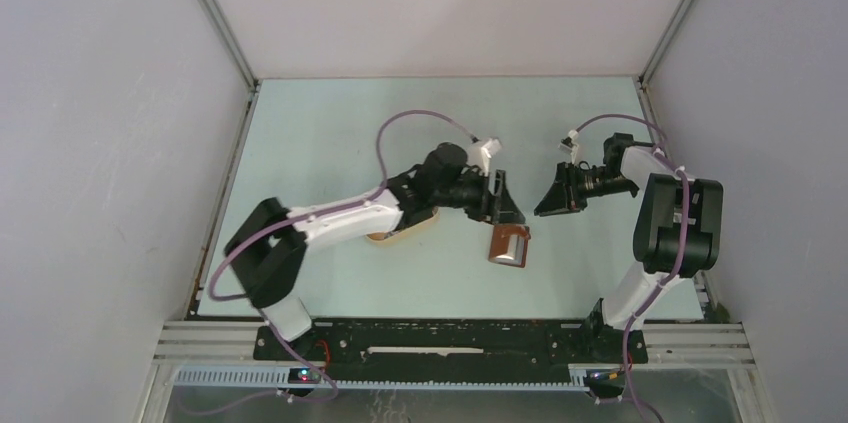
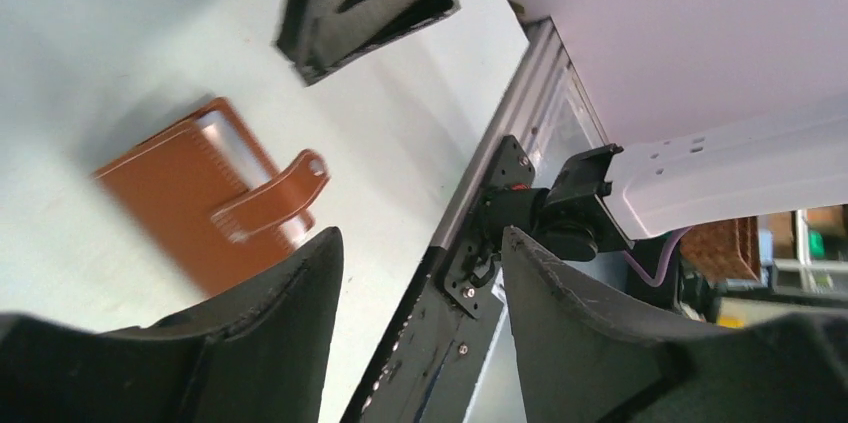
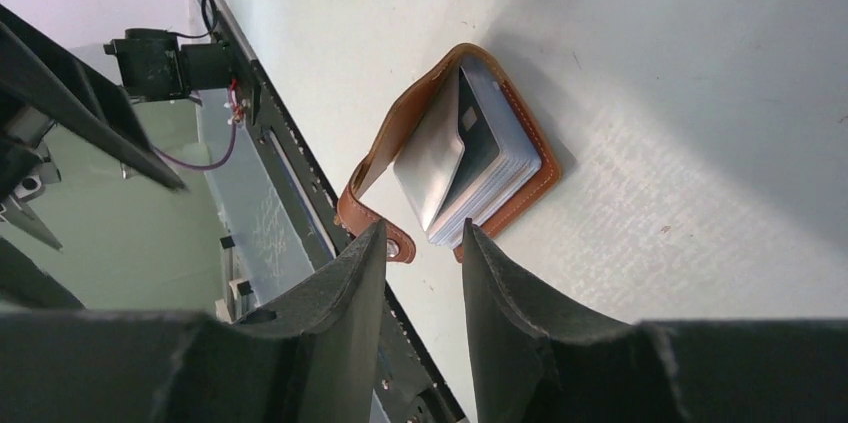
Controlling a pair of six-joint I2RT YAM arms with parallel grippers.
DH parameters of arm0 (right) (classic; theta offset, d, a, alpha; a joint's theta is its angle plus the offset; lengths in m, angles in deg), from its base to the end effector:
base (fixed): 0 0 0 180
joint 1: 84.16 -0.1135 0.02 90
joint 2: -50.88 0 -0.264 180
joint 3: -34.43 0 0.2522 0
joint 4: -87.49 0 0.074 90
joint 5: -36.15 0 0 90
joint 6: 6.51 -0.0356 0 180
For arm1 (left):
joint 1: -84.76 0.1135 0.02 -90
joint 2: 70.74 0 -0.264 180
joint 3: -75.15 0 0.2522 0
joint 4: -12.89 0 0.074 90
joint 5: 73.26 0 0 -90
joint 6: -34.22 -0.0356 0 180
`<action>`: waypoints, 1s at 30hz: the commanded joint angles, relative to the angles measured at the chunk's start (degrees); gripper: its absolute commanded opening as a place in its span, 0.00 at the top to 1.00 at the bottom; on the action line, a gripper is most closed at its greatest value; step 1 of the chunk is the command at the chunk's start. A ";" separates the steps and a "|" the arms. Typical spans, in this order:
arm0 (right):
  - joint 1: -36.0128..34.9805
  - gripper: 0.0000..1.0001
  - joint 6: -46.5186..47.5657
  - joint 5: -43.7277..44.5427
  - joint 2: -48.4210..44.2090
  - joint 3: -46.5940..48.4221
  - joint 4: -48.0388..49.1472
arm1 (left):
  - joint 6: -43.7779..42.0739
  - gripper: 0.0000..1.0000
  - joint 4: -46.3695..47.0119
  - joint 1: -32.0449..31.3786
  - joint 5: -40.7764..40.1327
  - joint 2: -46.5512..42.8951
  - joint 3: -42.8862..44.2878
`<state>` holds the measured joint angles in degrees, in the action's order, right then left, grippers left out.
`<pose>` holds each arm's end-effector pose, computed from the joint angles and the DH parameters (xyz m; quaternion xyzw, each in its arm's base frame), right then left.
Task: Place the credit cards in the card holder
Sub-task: Close the card holder at the center of the board.
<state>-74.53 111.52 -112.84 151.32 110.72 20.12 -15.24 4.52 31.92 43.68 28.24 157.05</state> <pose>0.2965 -0.0194 0.1776 -0.1327 0.8602 0.4697 0.1480 0.2274 -0.3267 0.2548 0.2118 0.8042 -0.5130 0.2129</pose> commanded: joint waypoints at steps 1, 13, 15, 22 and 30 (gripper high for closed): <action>-0.28 0.58 1.91 -2.53 -1.68 1.07 -1.21 | -2.11 0.40 0.05 3.47 -10.87 -10.61 -8.28; -2.64 0.59 3.88 -5.27 -3.51 1.10 -2.24 | -1.97 0.67 -7.25 2.81 -6.19 6.08 0.42; -3.10 0.59 4.05 -5.50 -3.60 1.11 -2.46 | -2.38 0.70 -9.34 1.93 -5.32 9.15 3.39; -6.38 0.53 1.33 -0.53 -1.13 1.04 -1.02 | -5.15 0.69 -18.64 -0.95 -8.19 14.50 10.80; -11.92 0.55 -1.72 9.38 -0.91 0.93 1.72 | -7.75 0.67 -28.79 -2.53 -13.34 18.34 17.48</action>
<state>-84.17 111.94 -108.68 150.56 110.72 19.97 -20.42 -17.97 29.84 33.13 44.37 169.93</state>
